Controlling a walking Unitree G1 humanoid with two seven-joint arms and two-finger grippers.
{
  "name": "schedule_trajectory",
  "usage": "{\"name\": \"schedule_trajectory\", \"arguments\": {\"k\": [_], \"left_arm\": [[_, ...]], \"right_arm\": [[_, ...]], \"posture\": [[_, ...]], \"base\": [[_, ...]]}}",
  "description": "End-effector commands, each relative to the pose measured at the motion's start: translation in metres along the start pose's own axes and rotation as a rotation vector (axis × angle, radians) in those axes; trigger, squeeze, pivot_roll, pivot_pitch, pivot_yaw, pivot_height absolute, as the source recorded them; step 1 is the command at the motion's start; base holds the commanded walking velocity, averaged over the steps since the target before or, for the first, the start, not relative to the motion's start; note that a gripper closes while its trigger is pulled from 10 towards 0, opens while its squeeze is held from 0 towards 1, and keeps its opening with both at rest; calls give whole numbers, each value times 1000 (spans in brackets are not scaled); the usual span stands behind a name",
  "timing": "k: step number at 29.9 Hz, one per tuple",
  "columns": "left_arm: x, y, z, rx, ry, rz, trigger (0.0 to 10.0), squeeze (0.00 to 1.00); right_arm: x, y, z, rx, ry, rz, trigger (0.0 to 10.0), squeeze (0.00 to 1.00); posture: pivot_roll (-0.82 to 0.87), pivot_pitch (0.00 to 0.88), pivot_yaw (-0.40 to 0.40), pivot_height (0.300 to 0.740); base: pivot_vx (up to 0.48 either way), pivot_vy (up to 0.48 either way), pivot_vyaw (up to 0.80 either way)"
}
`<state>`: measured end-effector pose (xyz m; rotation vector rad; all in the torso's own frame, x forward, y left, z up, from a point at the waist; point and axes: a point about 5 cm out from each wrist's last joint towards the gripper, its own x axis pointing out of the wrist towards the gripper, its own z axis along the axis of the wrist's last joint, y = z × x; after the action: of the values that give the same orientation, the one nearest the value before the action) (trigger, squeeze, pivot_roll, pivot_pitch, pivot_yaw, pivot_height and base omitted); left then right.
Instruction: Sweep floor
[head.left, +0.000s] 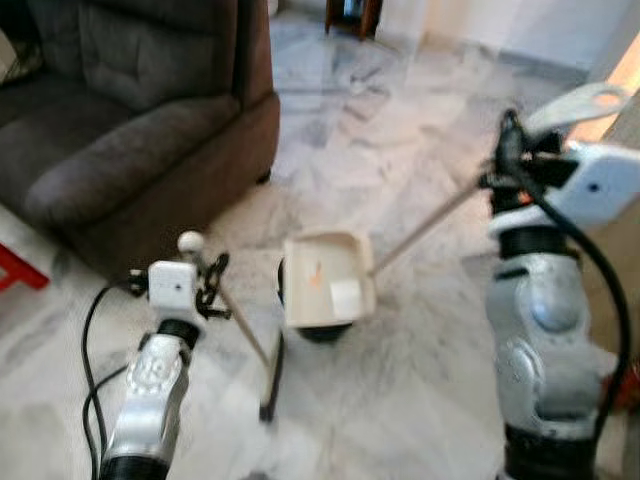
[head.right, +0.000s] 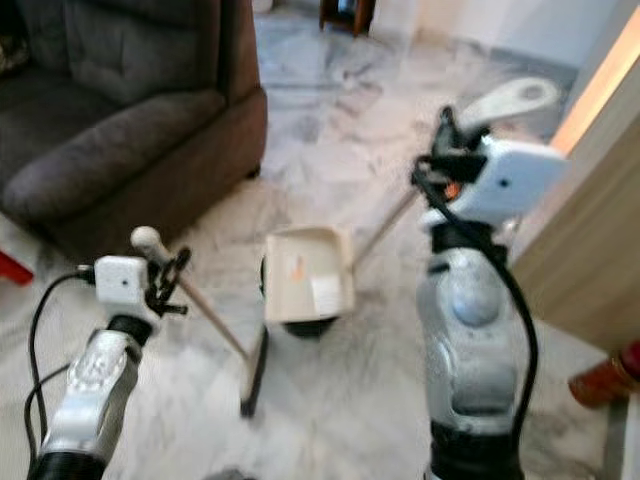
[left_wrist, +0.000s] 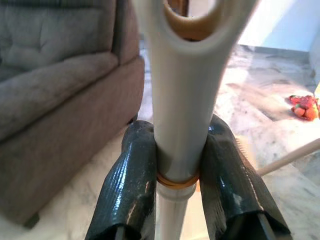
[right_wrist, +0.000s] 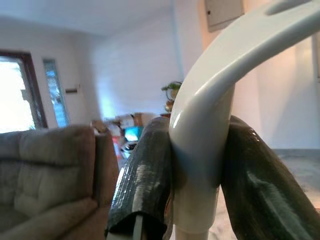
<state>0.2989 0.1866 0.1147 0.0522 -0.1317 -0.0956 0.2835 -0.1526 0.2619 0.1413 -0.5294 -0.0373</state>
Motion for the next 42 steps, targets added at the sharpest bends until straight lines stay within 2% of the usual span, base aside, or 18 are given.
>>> {"name": "schedule_trajectory", "arguments": {"k": [1, 4, 19, 42], "left_arm": [[2, -2, 7, 9, -38, -12, 10000, 0], [2, -2, 7, 10, -39, -12, 10000, 0], [2, -2, 7, 10, -39, -11, 10000, 0], [4, -2, 7, 13, -44, -7, 10000, 0]], "right_arm": [[1, -4, 14, 4, -76, -13, 10000, 0], [1, -3, 14, 10, -76, -7, 10000, 0], [0, 0, 10, 34, -53, 4, 10000, 0], [1, 2, 9, 55, -46, 21, 10000, 0]], "posture": [[32, 111, 6, 740], [32, 111, 6, 740], [32, 107, 4, 740], [34, 97, 2, 740]], "base": [[259, 0, 675], [259, 0, 721], [261, 0, 115], [290, 0, 0]]}}
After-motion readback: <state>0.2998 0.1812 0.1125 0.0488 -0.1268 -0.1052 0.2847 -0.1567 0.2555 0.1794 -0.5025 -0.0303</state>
